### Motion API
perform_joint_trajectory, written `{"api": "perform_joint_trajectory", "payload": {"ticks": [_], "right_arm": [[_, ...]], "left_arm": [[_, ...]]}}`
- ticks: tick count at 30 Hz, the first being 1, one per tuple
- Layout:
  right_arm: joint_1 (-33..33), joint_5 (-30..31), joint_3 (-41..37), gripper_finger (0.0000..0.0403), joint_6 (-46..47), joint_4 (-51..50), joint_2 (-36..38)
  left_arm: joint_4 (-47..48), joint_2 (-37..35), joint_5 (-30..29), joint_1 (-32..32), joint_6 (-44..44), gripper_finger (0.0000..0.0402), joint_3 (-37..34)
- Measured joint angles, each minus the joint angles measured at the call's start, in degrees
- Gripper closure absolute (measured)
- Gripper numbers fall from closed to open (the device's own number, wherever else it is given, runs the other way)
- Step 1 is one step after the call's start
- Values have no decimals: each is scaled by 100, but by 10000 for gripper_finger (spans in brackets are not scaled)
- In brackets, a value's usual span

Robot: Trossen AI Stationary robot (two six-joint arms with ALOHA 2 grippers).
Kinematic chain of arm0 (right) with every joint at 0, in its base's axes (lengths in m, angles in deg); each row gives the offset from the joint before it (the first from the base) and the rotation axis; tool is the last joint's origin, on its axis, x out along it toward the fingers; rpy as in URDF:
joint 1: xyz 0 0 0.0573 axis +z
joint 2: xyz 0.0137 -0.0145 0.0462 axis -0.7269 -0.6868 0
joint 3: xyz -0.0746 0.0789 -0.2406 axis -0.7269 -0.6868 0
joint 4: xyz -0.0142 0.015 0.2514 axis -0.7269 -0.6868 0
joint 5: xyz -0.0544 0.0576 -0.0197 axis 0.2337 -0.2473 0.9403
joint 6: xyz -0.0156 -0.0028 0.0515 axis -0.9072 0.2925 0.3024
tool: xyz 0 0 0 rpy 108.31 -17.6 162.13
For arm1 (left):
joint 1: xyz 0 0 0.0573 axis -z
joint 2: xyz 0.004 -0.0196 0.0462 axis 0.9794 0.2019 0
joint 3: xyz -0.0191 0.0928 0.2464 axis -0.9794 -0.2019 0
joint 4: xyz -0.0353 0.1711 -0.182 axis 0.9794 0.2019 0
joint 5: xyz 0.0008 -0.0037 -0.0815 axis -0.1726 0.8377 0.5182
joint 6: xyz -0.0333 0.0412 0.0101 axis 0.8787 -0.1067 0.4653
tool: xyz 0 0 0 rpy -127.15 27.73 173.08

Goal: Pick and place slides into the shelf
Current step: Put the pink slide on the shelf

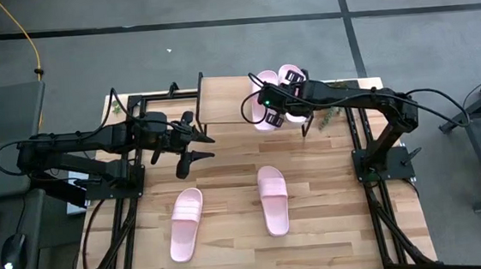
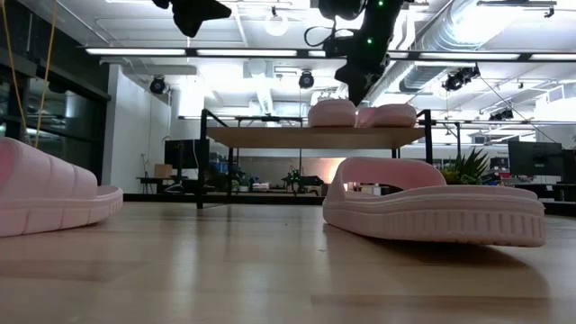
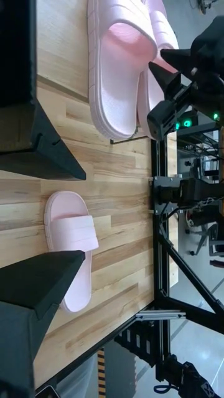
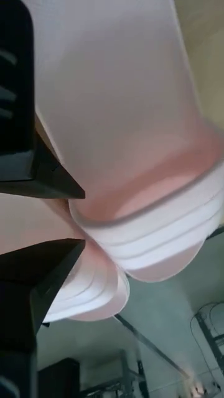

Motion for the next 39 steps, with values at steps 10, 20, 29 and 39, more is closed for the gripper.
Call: {"api": "perform_joint_trajectory", "payload": {"ticks": [10, 20, 29, 39], "right_arm": [[-393, 40, 0, 300, -27, 148, 0], [-428, -283, 9, 300, -3, 144, 0], [-131, -204, 4, 300, -27, 122, 9], [-106, -265, 0, 300, 16, -2, 122]], "left_arm": [[0, 0, 0, 0, 11, 222, 0], [0, 0, 0, 0, 7, 222, 0], [0, 0, 0, 0, 0, 222, 0], [0, 1, 0, 0, 0, 222, 0]]}}
